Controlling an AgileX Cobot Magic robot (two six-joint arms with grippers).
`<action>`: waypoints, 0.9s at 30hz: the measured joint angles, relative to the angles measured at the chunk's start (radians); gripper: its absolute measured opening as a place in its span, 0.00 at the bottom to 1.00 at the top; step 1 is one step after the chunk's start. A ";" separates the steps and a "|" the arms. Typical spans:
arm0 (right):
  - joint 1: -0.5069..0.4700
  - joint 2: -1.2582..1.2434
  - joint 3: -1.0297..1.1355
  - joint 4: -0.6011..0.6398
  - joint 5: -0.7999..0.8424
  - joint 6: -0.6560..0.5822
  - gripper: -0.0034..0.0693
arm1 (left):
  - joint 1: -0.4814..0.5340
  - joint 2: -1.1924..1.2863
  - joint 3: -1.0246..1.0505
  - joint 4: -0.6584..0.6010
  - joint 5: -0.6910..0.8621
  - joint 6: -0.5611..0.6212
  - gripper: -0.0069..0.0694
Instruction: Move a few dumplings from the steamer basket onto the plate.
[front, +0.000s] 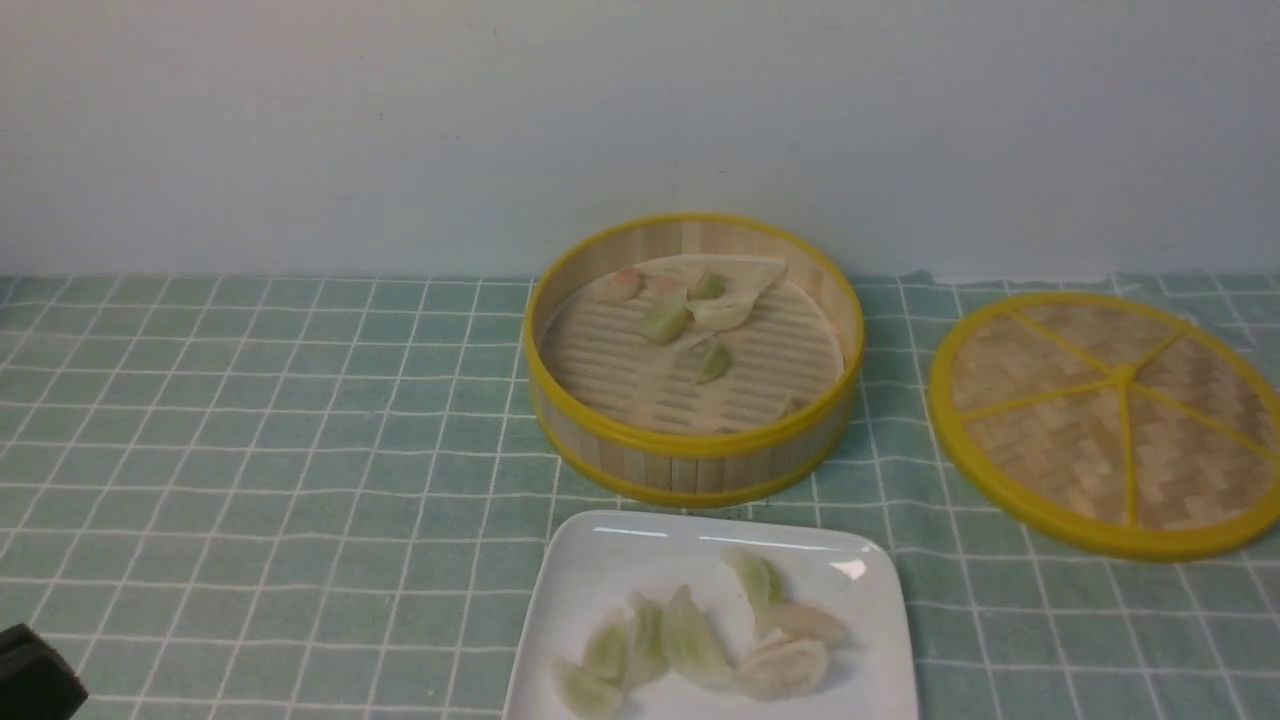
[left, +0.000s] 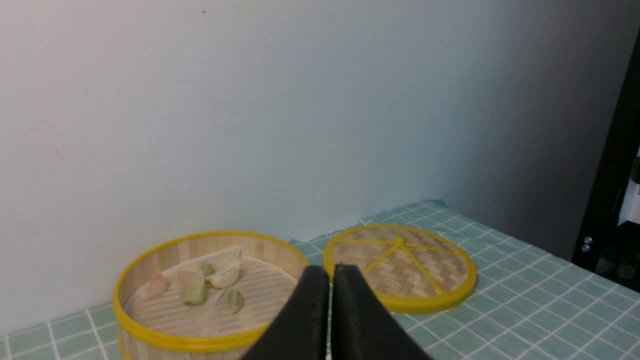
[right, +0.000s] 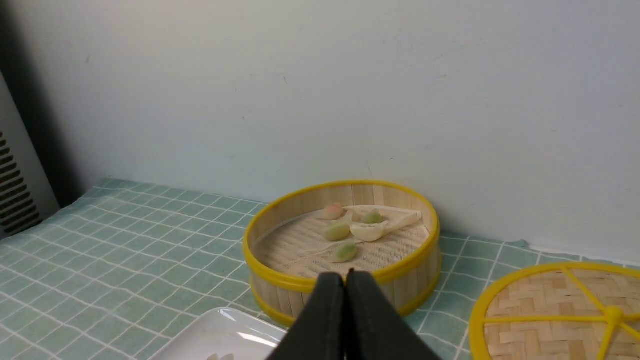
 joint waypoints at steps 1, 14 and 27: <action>0.000 0.000 0.000 0.000 0.000 0.000 0.03 | 0.000 -0.008 0.000 0.001 0.001 0.001 0.08; 0.000 0.000 0.000 -0.001 0.000 -0.007 0.03 | 0.017 -0.020 0.061 0.339 -0.139 -0.114 0.08; 0.000 0.000 0.000 -0.001 0.000 -0.008 0.03 | 0.227 -0.075 0.443 0.824 -0.204 -0.656 0.08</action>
